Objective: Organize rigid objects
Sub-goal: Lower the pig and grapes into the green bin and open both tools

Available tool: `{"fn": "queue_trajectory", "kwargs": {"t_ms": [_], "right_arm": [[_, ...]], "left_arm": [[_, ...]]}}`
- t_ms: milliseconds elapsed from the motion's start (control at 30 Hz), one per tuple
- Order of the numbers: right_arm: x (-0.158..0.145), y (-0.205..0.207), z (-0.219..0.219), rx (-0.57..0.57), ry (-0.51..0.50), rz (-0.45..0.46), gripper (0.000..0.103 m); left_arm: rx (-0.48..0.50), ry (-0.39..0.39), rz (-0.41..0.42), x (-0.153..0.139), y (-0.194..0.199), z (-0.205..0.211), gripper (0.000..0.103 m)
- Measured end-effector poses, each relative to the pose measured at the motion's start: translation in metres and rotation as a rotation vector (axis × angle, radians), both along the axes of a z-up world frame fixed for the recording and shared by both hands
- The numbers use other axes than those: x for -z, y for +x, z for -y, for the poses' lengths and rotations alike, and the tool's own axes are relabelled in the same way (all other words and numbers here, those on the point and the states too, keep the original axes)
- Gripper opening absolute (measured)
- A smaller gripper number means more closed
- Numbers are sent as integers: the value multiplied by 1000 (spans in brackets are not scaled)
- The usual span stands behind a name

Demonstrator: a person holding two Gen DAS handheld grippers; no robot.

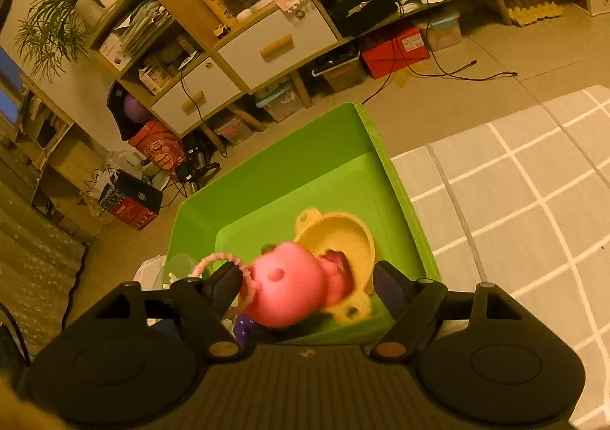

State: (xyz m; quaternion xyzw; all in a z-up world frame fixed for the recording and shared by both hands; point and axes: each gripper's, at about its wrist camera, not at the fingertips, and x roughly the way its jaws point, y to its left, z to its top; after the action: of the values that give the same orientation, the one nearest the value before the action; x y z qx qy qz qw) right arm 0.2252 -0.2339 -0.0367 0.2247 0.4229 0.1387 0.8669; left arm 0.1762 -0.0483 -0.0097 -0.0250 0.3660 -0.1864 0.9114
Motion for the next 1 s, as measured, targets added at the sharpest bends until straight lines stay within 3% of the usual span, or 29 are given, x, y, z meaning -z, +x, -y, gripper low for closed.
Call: {"fn": "queue_trajectory", "kwargs": {"t_ms": [400, 700, 1000], "right_arm": [[-19, -17, -10, -37, -118, 11, 65], [-24, -26, 5, 5, -62, -33, 67], [-37, -21, -2, 33, -113, -20, 67]], "left_arm": [[-10, -14, -3, -10, -12, -2, 96], [-8, -19, -11, -12, -25, -10, 97], [-33, -25, -8, -18, -28, -15, 98]]}}
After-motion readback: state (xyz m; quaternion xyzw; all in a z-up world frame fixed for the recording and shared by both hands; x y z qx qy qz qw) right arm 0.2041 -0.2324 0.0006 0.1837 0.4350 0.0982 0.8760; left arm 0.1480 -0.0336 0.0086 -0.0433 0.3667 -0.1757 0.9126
